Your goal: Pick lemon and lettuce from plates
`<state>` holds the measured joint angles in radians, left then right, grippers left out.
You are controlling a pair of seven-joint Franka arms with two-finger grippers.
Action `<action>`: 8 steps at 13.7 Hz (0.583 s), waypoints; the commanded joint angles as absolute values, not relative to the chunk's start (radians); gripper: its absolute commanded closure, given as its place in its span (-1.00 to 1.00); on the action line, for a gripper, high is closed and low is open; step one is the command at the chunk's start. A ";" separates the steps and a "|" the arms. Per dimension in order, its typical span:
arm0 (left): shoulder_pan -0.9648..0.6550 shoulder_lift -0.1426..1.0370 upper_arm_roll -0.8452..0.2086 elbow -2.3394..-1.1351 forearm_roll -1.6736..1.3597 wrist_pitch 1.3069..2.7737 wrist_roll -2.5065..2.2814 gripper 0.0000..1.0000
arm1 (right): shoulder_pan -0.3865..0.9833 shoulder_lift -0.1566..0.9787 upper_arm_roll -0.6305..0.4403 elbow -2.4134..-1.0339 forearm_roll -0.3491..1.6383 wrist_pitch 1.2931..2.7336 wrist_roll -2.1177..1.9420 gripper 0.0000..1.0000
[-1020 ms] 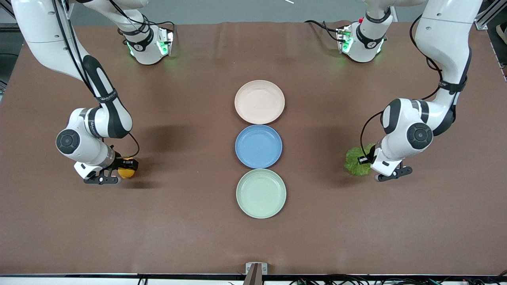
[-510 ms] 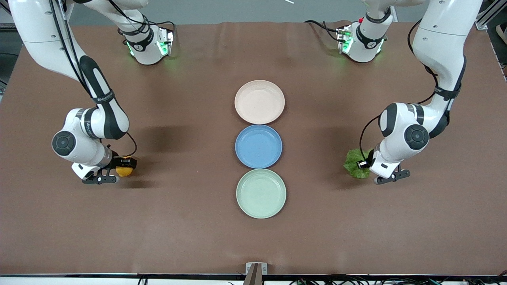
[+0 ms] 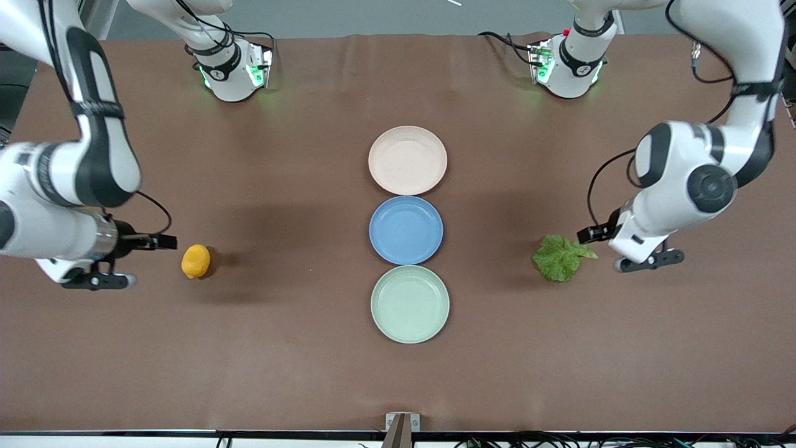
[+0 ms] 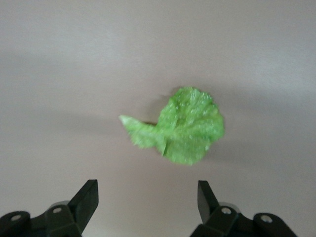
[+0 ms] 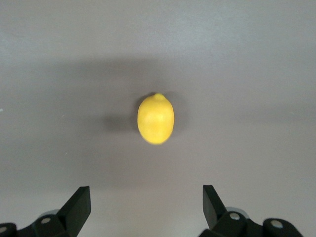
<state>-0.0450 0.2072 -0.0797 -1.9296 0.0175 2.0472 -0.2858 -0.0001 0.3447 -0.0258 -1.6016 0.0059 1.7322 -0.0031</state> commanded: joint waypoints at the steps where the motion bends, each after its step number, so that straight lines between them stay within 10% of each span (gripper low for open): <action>1: -0.035 0.056 -0.086 -1.945 0.020 1.958 -0.256 -0.79 | -0.012 0.324 -0.011 -1.489 0.008 1.585 0.015 -1.00; 8: -0.035 0.005 -0.084 -1.676 0.008 1.657 -0.255 -0.99 | -0.017 0.334 -0.012 -1.345 -0.006 1.511 0.005 -1.00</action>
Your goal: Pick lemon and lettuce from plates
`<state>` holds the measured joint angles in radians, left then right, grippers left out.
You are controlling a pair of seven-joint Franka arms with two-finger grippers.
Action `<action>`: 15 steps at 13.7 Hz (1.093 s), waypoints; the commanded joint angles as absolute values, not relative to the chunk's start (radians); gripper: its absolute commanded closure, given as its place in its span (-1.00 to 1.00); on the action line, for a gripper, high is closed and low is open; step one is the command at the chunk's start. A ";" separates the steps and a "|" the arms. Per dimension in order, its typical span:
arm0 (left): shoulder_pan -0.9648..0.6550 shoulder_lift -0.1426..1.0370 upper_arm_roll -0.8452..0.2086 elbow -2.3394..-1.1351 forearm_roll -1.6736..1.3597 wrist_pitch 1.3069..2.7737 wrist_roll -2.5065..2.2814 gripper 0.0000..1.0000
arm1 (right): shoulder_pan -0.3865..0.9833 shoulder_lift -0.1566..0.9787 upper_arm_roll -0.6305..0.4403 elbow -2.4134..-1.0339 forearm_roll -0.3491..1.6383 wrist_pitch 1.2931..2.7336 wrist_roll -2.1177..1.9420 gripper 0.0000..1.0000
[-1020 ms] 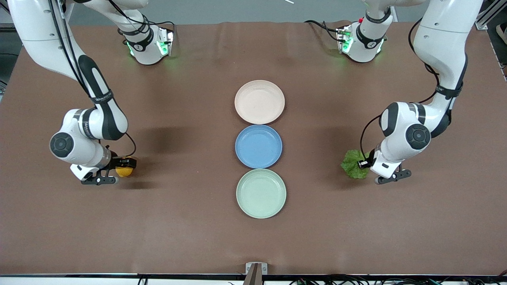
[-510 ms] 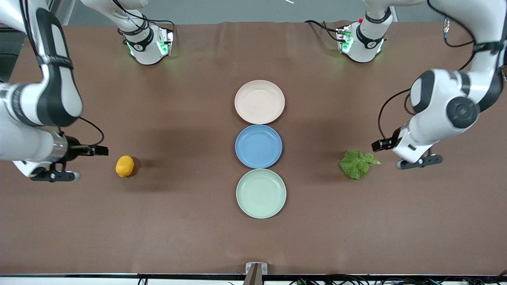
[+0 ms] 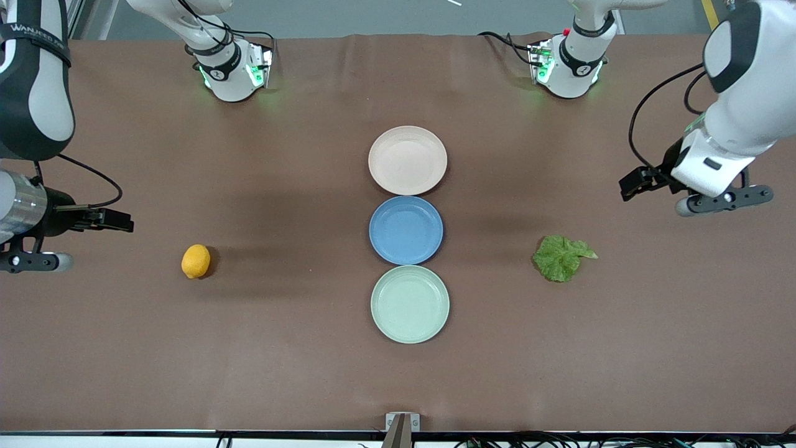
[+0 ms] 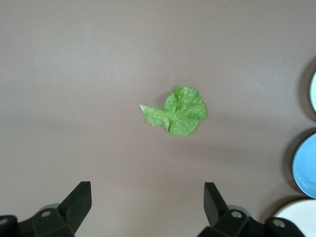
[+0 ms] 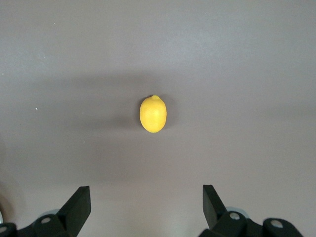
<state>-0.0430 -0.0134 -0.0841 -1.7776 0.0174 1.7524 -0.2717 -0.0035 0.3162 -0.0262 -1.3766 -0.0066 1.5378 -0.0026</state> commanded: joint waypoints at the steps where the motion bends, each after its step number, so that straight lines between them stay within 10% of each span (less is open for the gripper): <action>1: -0.035 0.005 -0.084 -1.643 0.008 1.623 -0.255 -0.99 | -0.006 0.334 -0.011 -1.345 -0.006 1.508 0.017 -1.00; 15: 0.054 -0.009 -0.077 -1.554 -0.015 1.556 0.049 -1.00 | 0.015 -0.067 -0.015 -1.766 0.002 1.589 0.015 -1.00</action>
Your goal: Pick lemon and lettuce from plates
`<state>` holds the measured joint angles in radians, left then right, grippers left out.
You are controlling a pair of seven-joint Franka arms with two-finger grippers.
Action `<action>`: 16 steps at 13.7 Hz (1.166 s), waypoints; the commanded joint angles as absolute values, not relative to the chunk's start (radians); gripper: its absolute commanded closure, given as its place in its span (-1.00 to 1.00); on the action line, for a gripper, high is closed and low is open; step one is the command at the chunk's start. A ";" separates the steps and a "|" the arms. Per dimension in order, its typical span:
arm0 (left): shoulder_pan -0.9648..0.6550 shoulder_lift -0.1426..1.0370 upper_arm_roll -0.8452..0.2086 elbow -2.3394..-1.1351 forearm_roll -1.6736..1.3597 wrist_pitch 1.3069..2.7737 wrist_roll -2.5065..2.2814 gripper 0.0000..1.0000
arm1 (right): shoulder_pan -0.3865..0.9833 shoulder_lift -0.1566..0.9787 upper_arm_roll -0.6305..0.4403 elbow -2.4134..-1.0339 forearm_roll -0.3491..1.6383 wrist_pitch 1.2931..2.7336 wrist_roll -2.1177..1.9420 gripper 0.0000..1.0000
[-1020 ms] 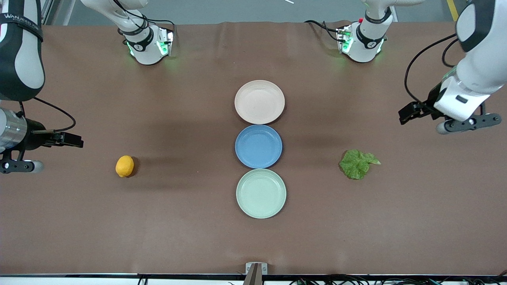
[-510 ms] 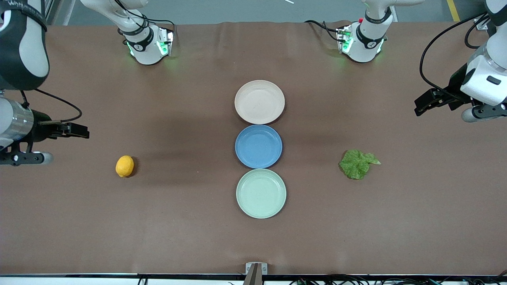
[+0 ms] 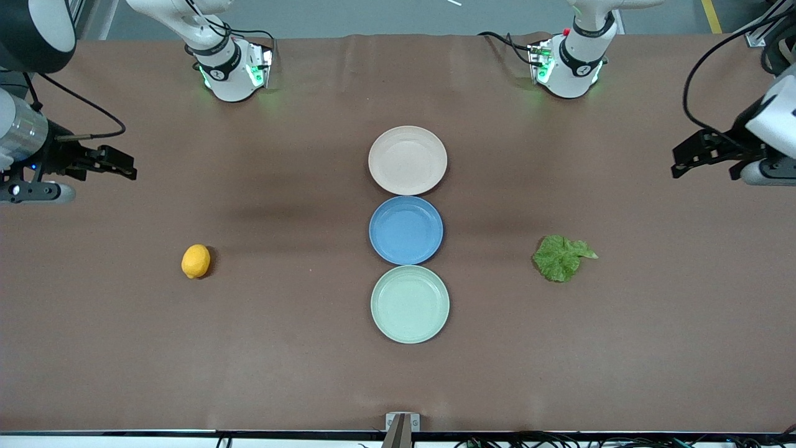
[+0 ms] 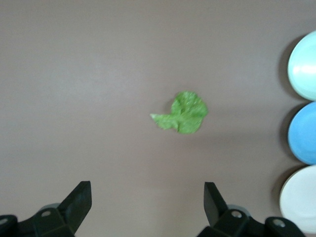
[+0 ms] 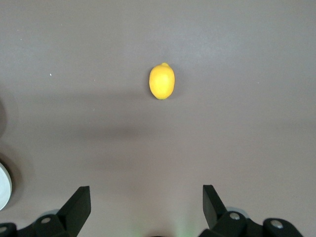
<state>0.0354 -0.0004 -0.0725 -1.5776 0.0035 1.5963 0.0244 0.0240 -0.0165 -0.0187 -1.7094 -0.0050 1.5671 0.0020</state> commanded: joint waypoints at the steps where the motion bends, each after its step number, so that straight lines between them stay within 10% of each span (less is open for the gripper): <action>1: 0.052 -0.012 -0.078 -1.554 -0.015 1.554 0.035 -1.00 | 0.012 -0.072 -0.015 -1.764 0.002 1.588 0.014 -1.00; 16: 0.054 -0.006 -0.094 -1.554 -0.011 1.552 -0.031 -1.00 | -0.023 -0.100 -0.017 -1.756 0.041 1.589 0.003 -1.00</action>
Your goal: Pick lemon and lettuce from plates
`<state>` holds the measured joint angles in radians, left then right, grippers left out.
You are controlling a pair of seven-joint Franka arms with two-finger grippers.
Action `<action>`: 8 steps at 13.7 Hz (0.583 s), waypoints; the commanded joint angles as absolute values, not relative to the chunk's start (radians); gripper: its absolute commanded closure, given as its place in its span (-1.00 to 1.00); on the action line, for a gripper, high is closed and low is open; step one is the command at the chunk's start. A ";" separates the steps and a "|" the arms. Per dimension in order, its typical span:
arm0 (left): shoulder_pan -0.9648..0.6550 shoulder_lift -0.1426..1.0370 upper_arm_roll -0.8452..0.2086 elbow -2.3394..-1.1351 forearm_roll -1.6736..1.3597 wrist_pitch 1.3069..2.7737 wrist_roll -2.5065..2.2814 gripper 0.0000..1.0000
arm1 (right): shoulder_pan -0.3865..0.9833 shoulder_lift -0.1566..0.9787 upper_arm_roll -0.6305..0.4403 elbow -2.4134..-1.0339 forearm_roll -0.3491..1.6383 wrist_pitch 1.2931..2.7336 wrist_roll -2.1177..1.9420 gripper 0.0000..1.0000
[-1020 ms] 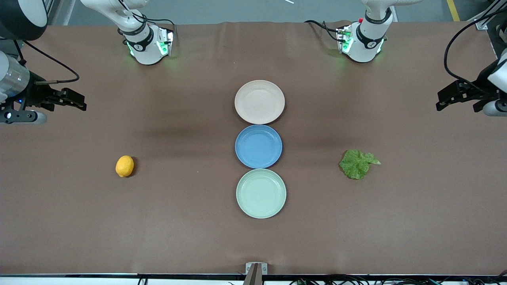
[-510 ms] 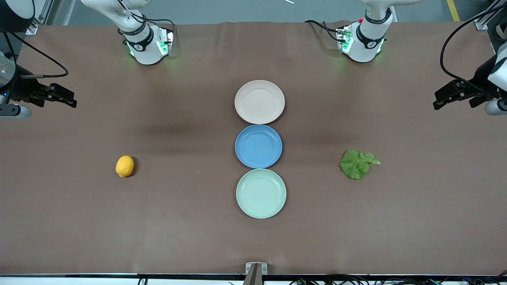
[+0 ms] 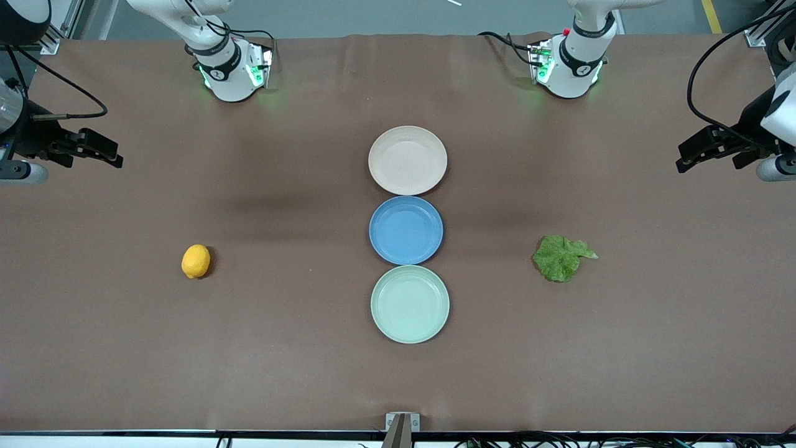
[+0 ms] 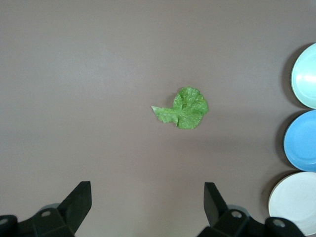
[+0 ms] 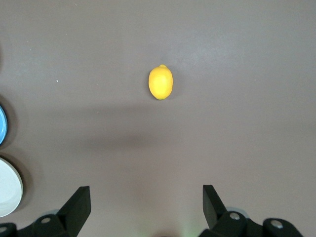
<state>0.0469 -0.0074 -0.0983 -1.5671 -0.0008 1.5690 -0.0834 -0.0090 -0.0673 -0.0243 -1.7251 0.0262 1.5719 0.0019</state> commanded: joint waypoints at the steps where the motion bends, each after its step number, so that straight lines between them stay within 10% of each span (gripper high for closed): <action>1: 0.055 -0.006 -0.092 -1.555 -0.011 1.552 -0.015 -1.00 | -0.023 -0.100 -0.017 -1.756 0.041 1.591 0.002 -1.00; 8: 0.052 -0.006 -0.092 -1.555 -0.009 1.552 -0.017 -1.00 | -0.018 -0.100 -0.015 -1.755 0.041 1.608 0.002 -1.00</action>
<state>0.0507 -0.0073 -0.0919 -1.5671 -0.0008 1.5681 -0.0382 -0.0089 -0.0679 -0.0231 -1.7251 0.0282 1.5921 0.0018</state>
